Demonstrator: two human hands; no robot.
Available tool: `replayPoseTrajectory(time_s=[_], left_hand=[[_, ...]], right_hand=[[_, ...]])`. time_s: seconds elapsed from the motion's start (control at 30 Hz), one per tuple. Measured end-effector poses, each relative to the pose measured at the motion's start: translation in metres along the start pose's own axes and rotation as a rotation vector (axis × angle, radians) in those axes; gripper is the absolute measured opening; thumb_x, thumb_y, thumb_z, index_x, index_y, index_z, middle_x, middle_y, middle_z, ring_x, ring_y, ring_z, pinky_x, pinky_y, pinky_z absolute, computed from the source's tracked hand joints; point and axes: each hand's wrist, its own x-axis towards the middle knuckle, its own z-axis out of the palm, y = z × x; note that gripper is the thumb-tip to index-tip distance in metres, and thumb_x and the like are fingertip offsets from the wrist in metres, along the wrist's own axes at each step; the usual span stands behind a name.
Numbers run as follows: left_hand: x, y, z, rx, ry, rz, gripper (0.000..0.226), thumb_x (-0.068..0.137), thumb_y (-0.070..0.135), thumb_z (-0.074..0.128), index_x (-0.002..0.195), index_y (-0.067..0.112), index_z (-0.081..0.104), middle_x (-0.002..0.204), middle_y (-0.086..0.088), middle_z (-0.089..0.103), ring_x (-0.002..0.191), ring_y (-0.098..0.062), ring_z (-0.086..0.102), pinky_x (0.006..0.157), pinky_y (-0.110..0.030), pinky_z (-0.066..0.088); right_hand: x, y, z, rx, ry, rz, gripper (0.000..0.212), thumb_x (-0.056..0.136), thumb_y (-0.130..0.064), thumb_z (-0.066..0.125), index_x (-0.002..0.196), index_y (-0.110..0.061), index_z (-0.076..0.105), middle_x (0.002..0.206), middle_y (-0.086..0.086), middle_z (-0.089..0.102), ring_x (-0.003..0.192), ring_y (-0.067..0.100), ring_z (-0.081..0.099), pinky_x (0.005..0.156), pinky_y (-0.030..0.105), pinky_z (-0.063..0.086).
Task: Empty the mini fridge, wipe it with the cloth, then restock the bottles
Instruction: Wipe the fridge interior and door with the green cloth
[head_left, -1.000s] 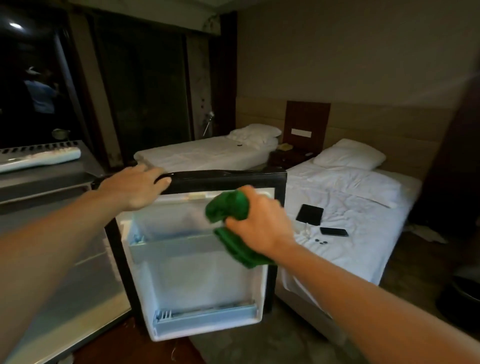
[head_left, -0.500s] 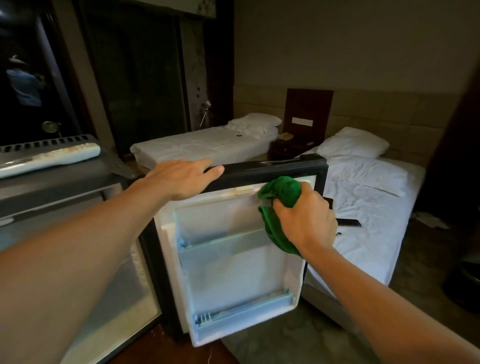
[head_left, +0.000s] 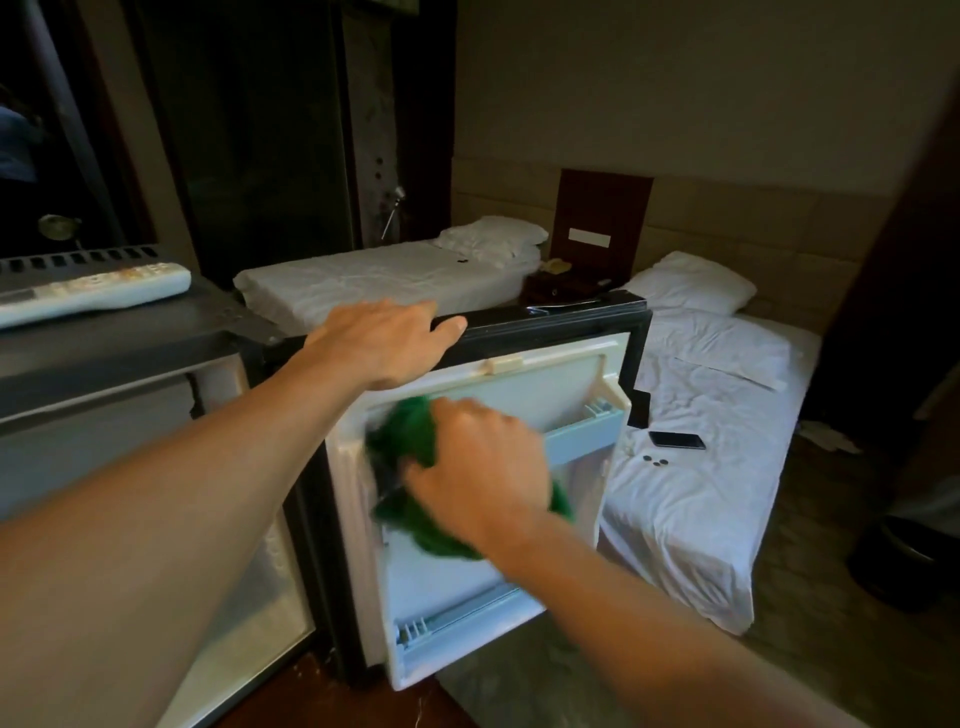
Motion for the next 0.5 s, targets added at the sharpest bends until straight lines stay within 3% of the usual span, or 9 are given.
replayPoseTrajectory(time_s=[0.07, 0.17, 0.27, 0.37, 0.5], left_hand=[[-0.002, 0.002, -0.002, -0.002, 0.007, -0.021, 0.048, 0.098, 0.063, 0.018, 0.105, 0.027, 0.049, 0.081, 0.002, 0.053, 0.073, -0.016, 0.05, 0.069, -0.038, 0.035], [-0.007, 0.002, -0.005, -0.005, 0.002, -0.04, 0.047, 0.097, 0.065, 0.017, 0.104, 0.029, 0.048, 0.079, 0.004, 0.052, 0.071, -0.015, 0.048, 0.069, -0.038, 0.034], [-0.013, 0.004, -0.008, -0.012, -0.012, -0.052, 0.045, 0.097, 0.065, 0.017, 0.099, 0.031, 0.046, 0.077, 0.005, 0.051, 0.067, -0.013, 0.044, 0.07, -0.038, 0.033], [-0.012, 0.002, -0.011, -0.024, -0.021, -0.044, 0.048, 0.097, 0.065, 0.018, 0.1, 0.03, 0.051, 0.078, 0.003, 0.054, 0.067, -0.012, 0.046, 0.065, -0.036, 0.034], [-0.008, -0.003, -0.008, -0.049, -0.02, -0.007, 0.05, 0.095, 0.068, 0.02, 0.1, 0.031, 0.054, 0.08, 0.004, 0.059, 0.073, -0.014, 0.055, 0.061, -0.034, 0.036]], right_hand=[[-0.005, -0.022, 0.01, 0.004, 0.054, -0.12, 0.033, 0.08, -0.044, 0.064, 0.094, -0.016, 0.056, 0.091, 0.005, 0.062, 0.078, 0.028, 0.061, 0.064, 0.035, 0.046], [-0.009, -0.015, 0.021, -0.034, 0.193, -0.145, 0.031, 0.072, -0.042, 0.07, 0.087, -0.017, 0.059, 0.08, 0.002, 0.06, 0.066, 0.024, 0.059, 0.052, 0.031, 0.044], [-0.006, 0.013, 0.015, -0.064, 0.131, -0.183, 0.036, 0.08, -0.039, 0.064, 0.108, -0.018, 0.059, 0.099, 0.004, 0.062, 0.083, 0.027, 0.061, 0.069, 0.04, 0.053], [-0.001, 0.069, -0.004, -0.141, 0.082, -0.068, 0.043, 0.087, -0.043, 0.056, 0.124, -0.023, 0.051, 0.114, 0.0, 0.059, 0.097, 0.024, 0.059, 0.082, 0.041, 0.052], [0.008, 0.14, -0.035, -0.226, 0.122, 0.239, 0.038, 0.088, -0.047, 0.054, 0.116, -0.021, 0.054, 0.104, 0.001, 0.058, 0.089, 0.025, 0.061, 0.067, 0.032, 0.045]])
